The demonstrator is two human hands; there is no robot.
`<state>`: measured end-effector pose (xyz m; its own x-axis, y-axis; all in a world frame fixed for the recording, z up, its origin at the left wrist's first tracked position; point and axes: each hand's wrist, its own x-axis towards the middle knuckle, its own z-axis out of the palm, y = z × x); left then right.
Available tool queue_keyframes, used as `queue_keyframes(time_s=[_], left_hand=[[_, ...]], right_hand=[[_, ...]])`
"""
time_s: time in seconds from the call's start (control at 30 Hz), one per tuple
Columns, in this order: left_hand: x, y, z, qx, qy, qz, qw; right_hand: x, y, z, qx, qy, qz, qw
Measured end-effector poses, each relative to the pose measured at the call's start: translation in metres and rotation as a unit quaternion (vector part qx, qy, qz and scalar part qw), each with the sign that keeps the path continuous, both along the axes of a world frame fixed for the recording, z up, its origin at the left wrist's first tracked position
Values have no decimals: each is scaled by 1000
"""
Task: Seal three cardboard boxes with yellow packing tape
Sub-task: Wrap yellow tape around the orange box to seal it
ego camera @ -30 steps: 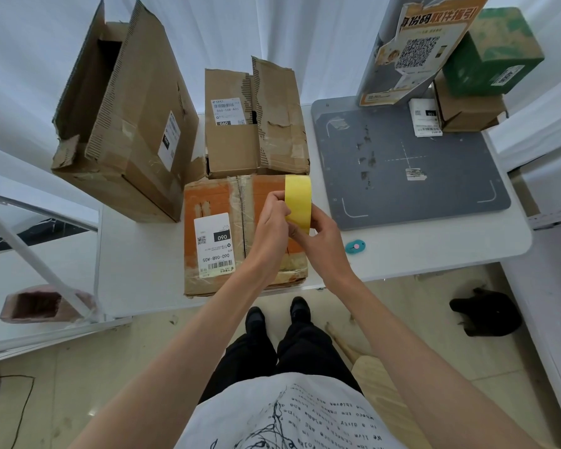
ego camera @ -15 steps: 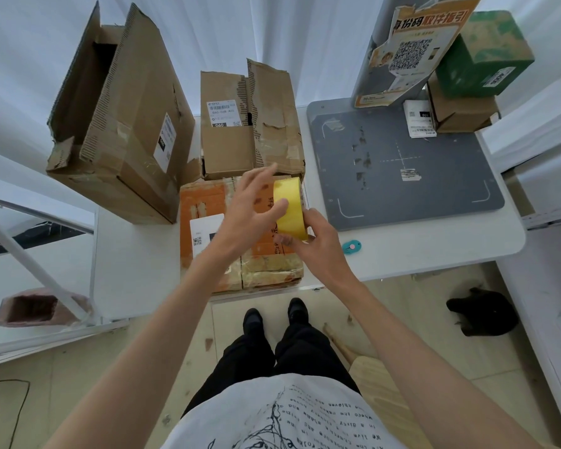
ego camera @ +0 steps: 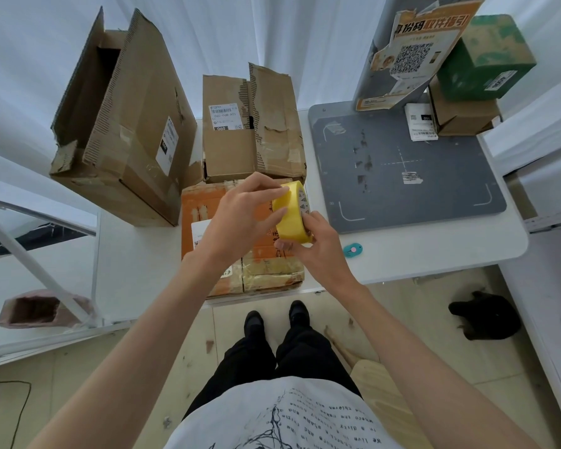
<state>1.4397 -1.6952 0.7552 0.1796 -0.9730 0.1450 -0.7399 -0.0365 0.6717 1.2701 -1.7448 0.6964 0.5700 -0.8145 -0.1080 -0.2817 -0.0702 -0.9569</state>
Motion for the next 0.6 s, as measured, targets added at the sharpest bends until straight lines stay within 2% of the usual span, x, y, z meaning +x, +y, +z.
queue_keyframes(time_s=[0.3, 0.6], left_hand=[[-9, 5, 0, -43, -43, 5, 998], [-7, -15, 4, 80, 15, 21, 996]], right_hand=[[2, 0, -4, -8, 10, -5, 1000], [-4, 2, -12, -66, 42, 50, 996]])
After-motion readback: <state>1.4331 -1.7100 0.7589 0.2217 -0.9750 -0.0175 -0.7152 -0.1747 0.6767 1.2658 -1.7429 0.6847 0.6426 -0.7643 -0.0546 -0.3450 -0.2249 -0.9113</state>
